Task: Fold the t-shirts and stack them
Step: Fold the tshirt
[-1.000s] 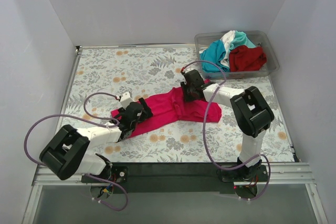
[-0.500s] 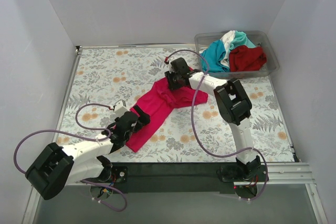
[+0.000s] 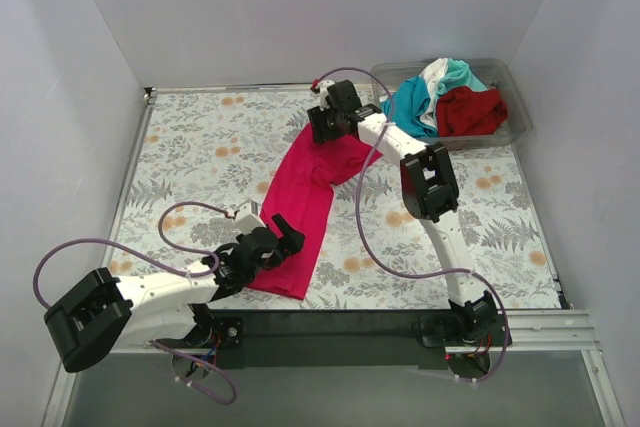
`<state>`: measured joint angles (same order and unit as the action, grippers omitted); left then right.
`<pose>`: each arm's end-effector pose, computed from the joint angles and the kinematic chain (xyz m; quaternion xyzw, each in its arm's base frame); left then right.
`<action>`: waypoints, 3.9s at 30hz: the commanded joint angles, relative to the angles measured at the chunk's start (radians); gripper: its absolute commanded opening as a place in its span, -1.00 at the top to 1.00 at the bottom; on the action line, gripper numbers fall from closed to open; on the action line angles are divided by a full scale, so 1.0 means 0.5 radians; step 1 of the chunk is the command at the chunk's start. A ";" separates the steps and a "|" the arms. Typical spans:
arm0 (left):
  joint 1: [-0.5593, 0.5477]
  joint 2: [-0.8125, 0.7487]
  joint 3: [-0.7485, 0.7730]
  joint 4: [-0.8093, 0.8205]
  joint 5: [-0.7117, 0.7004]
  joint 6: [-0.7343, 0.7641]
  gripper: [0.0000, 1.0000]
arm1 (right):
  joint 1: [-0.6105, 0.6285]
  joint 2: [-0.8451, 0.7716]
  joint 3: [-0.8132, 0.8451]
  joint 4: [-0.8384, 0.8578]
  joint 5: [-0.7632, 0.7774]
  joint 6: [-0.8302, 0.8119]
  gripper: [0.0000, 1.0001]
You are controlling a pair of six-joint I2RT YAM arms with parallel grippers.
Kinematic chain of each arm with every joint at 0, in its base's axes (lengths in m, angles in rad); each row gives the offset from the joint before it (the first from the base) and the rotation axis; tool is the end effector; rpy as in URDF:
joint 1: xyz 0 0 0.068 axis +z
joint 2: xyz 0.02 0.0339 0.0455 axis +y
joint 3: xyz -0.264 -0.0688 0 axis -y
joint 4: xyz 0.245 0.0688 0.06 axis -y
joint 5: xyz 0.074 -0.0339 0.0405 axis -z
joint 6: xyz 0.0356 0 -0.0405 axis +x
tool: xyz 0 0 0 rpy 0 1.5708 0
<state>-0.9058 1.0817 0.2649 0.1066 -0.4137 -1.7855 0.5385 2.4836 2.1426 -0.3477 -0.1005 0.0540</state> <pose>0.1274 -0.1393 0.1395 -0.4563 0.7683 -0.3563 0.2731 0.4826 0.2925 0.1800 -0.2375 0.8716 0.1679 0.3945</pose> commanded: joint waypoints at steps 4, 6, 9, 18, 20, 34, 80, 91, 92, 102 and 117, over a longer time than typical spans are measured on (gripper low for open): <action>-0.087 -0.086 0.086 -0.431 0.079 0.122 -0.55 | -0.034 -0.420 -0.115 -0.044 0.032 -0.105 -0.02; -0.090 -0.102 0.145 -0.459 0.061 0.184 -0.55 | -0.028 -0.625 -0.388 0.039 0.081 -0.105 -0.02; -0.087 -0.059 0.261 -0.446 0.030 0.334 -0.56 | -0.025 -0.840 -0.741 0.146 0.155 -0.080 -0.02; -0.090 0.150 0.308 -0.153 0.284 0.616 -0.59 | -0.025 -0.979 -1.214 0.340 0.134 0.012 -0.02; -0.087 0.174 0.289 -0.079 0.351 0.644 -0.59 | -0.025 -0.951 -1.220 0.346 0.091 0.027 -0.01; -0.094 0.269 0.078 0.188 0.750 0.577 -0.58 | -0.046 -0.519 -0.960 0.331 0.051 0.094 -0.01; 0.253 -0.150 0.455 -0.618 0.373 0.629 -0.72 | 0.193 -2.103 -1.968 0.462 0.293 0.337 -0.21; 0.238 -0.451 0.265 -0.891 0.542 0.509 -0.71 | 0.589 -2.810 -2.922 0.340 0.493 0.742 -0.17; 0.238 -0.479 0.256 -0.906 0.576 0.500 -0.70 | 0.607 -2.856 -2.953 0.330 0.486 0.766 -0.17; 0.042 -0.531 0.096 -1.057 0.668 0.258 -0.54 | 0.917 -2.902 -3.171 0.315 0.446 1.094 -0.15; -0.173 -0.620 -0.005 -1.189 0.745 0.015 -0.29 | 1.221 -2.829 -3.399 0.545 0.483 1.490 -0.15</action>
<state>-0.9688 0.7692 0.2878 -0.4122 -0.0635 -1.7409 1.1328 1.0565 0.4419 -0.1532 0.1215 0.7467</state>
